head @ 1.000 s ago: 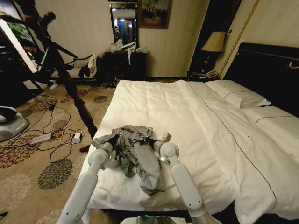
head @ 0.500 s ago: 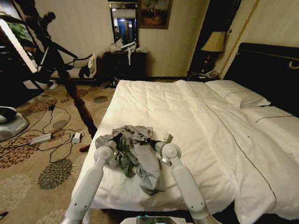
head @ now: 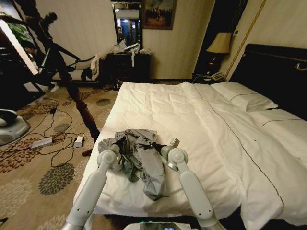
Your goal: Pick up the clothes from the bed and hang them on the clothes hanger.
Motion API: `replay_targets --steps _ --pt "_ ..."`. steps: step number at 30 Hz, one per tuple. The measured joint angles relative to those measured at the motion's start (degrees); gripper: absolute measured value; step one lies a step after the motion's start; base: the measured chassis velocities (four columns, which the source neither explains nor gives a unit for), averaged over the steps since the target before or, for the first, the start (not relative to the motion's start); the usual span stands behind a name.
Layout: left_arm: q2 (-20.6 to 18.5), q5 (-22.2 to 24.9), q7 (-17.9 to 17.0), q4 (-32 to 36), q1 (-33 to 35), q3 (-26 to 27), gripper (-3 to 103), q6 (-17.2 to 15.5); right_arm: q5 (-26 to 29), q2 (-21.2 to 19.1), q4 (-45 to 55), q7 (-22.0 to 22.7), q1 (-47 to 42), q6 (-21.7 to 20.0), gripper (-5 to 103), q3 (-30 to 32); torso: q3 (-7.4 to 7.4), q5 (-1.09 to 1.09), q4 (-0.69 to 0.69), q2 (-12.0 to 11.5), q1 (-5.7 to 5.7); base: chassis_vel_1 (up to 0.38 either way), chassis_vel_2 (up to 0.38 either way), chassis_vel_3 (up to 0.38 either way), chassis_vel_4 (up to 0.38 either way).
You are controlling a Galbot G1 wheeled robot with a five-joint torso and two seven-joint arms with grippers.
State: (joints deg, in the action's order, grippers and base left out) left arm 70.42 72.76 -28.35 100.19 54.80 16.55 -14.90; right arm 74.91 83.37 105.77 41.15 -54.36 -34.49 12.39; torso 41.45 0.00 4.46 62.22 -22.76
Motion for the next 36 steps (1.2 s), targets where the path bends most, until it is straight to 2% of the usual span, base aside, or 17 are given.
replay_targets --steps 2,9,12,13,14,16,18,19,23,24,25,28,30,31,33,36 --pt "-0.34 -0.1 0.13 0.35 0.44 0.07 1 -0.12 -0.43 -0.08 0.0 0.09 -0.18 0.0 0 -0.27 0.0 0.0 0.0 0.0 0.0 0.0 0.0 0.0 0.0" --pt "-1.35 -0.14 0.09 1.85 1.28 0.52 0 -0.32 -0.83 -0.31 0.58 0.02 -0.51 0.07 0 -0.66 0.0 0.0 0.0 0.0 0.0 0.0 0.0 0.0 0.0" --pt "-3.42 -0.09 -0.14 4.51 1.67 0.76 0 -0.38 -0.77 -1.2 1.74 0.17 -0.42 0.14 0 -0.5 0.0 0.0 0.0 0.0 0.0 0.0 0.0 0.0 0.0" --pt "-5.8 0.0 -0.17 6.72 1.73 0.84 0 -0.62 -0.47 -2.35 2.65 0.46 0.07 0.3 0 -0.1 0.0 0.0 0.0 0.0 0.0 0.0 0.0 0.0 0.0" --pt "-5.8 0.0 -0.17 6.72 1.73 0.84 0 -0.62 -0.47 -2.35 2.65 0.46 0.07 0.3 0 -0.1 0.0 0.0 0.0 0.0 0.0 0.0 0.0 0.0 0.0" --pt "-8.28 -0.05 0.05 8.66 1.69 0.88 0 -0.93 0.42 -4.14 4.01 1.02 1.19 0.61 0 0.47 0.0 0.0 0.01 0.0 0.0 0.0 0.0 0.0 0.0" --pt "-12.24 0.4 0.1 11.0 1.45 0.87 0 -1.33 2.33 -6.55 5.55 1.79 3.28 0.91 0 1.04 0.0 0.0 0.01 0.0 0.0 0.0 0.0 0.0 0.0" --pt "-12.24 0.4 0.1 11.0 1.45 0.87 0 -1.33 2.33 -6.55 5.55 1.79 3.28 0.91 0 1.04 0.0 0.0 0.01 0.0 0.0 0.0 0.0 0.0 0.0" --pt "-22.43 2.17 0.94 14.87 -2.07 1.0 0 -2.94 7.22 -14.46 6.23 2.06 12.32 1.59 0 1.55 0.0 -0.01 -0.02 0.0 0.0 0.0 0.0 0.0 0.0" --pt "-23.94 2.69 0.98 15.25 -3.23 0.98 0 -3.18 7.66 -15.67 5.73 2.01 14.11 1.64 0 1.44 0.0 0.0 0.01 0.0 0.0 0.0 0.0 0.0 0.0" --pt "-23.94 2.69 0.98 15.25 -3.23 0.98 0 -3.18 7.66 -15.67 5.73 2.01 14.11 1.64 0 1.44 0.0 0.0 0.01 0.0 0.0 0.0 0.0 0.0 0.0" --pt "-29.3 5.1 1.12 16.88 -6.64 2.49 0 -4.26 8.71 -18.01 3.29 1.77 21.26 1.73 0 -0.19 0.01 0.0 0.05 -0.01 -0.01 0.0 0.0 0.0 0.0" --pt "-32.89 6.84 1.3 18.19 -7.65 5.01 0 -5.01 9.32 -18.27 1.34 1.24 26.77 1.66 0 -2.3 0.01 0.02 0.02 0.0 -0.02 0.0 0.0 0.0 0.0" --pt "-32.89 6.84 1.3 18.19 -7.65 5.01 0 -5.01 9.32 -18.27 1.34 1.24 26.77 1.66 0 -2.3 0.01 0.02 0.02 0.0 -0.02 0.0 0.0 0.0 0.0" --pt "-37.6 9.23 1.78 19.16 -9.34 7.67 0 -5.61 9.63 -18.72 -0.96 0.13 34.6 1.6 0 -5.05 0.01 -0.02 -0.1 -0.01 -0.01 0.0 0.0 0.0 0.0" --pt "-40.25 11.35 2.39 18.67 -13.35 7.64 0 -5.86 9.42 -20.38 -2.17 -0.89 39.81 1.6 0 -5.99 0.01 -0.06 -0.08 0.0 -0.01 0.0 0.0 0.0 0.0"
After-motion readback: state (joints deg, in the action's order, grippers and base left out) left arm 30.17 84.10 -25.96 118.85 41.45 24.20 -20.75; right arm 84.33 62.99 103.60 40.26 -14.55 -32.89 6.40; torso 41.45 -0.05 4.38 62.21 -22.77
